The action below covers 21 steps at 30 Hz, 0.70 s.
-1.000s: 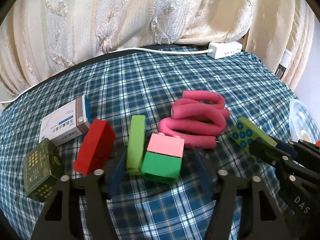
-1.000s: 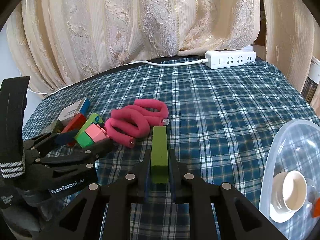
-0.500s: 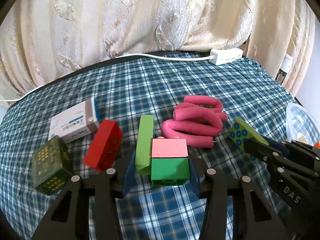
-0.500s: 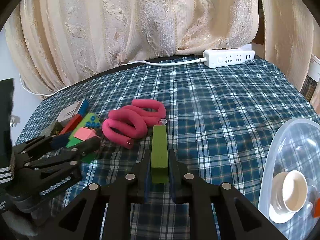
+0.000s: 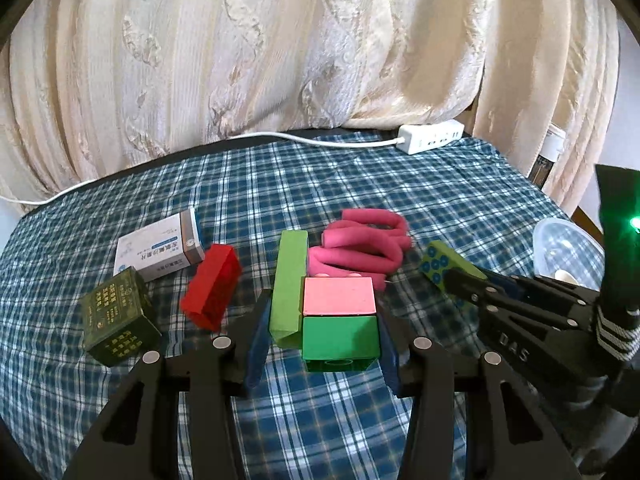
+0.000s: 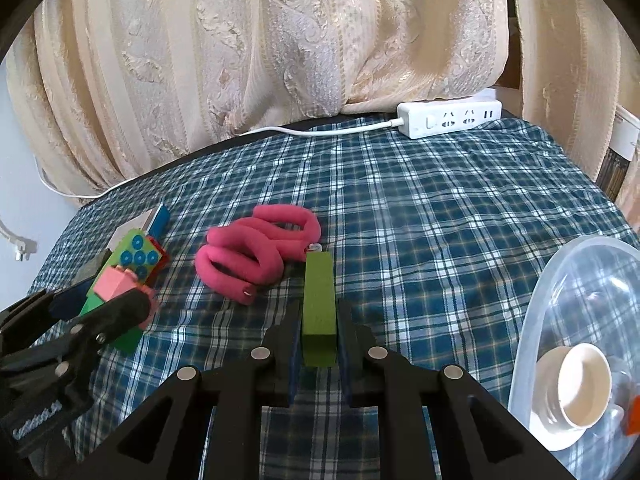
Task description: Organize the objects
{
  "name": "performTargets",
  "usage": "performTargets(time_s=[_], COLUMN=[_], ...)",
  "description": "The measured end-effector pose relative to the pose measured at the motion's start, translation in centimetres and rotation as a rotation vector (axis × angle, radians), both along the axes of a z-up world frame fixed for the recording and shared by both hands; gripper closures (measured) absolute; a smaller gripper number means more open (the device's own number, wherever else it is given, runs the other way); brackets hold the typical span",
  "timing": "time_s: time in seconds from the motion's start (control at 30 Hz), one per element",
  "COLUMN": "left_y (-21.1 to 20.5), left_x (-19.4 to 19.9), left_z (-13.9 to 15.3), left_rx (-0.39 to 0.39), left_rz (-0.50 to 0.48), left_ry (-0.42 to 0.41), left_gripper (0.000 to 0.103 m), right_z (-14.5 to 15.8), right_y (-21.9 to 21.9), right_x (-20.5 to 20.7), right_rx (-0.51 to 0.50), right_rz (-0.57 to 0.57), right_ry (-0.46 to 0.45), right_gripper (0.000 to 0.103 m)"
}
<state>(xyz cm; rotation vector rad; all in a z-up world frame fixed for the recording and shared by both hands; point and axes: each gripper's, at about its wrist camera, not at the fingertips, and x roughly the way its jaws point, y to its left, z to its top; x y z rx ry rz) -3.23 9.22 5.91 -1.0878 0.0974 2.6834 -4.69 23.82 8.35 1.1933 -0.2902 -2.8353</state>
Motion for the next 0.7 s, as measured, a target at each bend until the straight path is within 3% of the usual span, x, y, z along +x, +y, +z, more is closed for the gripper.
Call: performTargets(time_s=[0.43,0.7], left_y=[0.3,0.2], left_x=[2.5,4.1], left_z=[0.3,1.4], left_rx=[0.008,0.026], left_rz=[0.006,-0.002], left_ry=[0.012,0.038], left_gripper=[0.055,0.055], right_z=[1.0,1.5], right_y=[-0.5,1.3], right_x=[0.7,1.0], right_rx=[0.016,-0.039], right_rz=[0.009,-0.048], right_ry=[0.053,0.072], right_gripper=[0.087,0.087])
